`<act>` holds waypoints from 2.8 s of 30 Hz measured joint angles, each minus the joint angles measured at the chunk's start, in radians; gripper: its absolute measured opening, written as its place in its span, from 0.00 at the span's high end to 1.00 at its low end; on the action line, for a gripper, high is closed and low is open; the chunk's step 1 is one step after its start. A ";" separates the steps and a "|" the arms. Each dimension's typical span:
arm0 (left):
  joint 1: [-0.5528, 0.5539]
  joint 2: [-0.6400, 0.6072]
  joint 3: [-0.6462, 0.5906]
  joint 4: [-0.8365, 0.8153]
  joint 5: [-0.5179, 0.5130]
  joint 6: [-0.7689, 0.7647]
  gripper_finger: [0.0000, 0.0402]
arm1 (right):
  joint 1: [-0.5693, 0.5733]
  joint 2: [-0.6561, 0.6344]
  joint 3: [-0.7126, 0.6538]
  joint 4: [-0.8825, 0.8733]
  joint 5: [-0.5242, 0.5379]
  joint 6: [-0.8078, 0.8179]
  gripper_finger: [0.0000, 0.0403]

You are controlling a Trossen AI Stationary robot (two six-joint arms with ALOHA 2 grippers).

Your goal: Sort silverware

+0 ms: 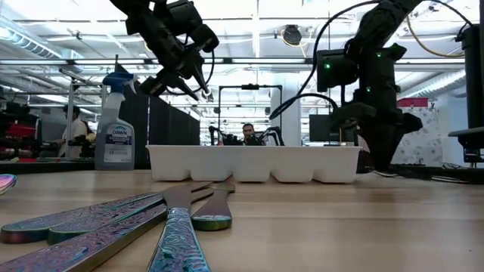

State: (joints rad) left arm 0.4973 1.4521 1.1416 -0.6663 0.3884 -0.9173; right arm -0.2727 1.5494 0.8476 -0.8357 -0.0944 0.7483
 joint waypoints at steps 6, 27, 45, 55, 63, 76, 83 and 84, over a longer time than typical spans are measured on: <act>0.000 0.000 0.000 0.000 0.000 0.023 0.75 | 0.000 0.000 0.037 -0.057 -0.010 0.016 1.00; 0.000 0.000 0.000 0.002 0.001 0.096 0.75 | 0.000 -0.102 0.163 -0.261 -0.016 0.225 1.00; 0.001 0.000 0.000 0.003 0.038 0.171 0.75 | -0.037 -0.163 0.163 0.254 -0.001 0.475 1.00; 0.001 -0.037 0.000 0.010 0.047 0.173 0.75 | -0.043 0.002 0.163 0.464 -0.010 0.532 1.00; 0.002 -0.068 0.000 0.010 0.048 0.184 0.75 | -0.042 0.095 0.163 0.524 -0.009 0.598 1.00; 0.006 -0.094 0.000 0.002 0.050 0.201 0.75 | -0.040 0.136 0.163 0.601 -0.005 0.636 1.00; 0.006 -0.092 0.000 -0.001 0.049 0.201 0.75 | -0.040 0.135 0.162 0.680 0.003 0.635 1.00; 0.006 -0.092 0.000 0.000 0.049 0.201 0.75 | -0.039 0.135 0.162 0.694 0.003 0.642 1.00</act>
State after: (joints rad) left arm 0.5037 1.3598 1.1416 -0.6664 0.4377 -0.7166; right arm -0.3122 1.6848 1.0100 -0.1419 -0.0917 1.3906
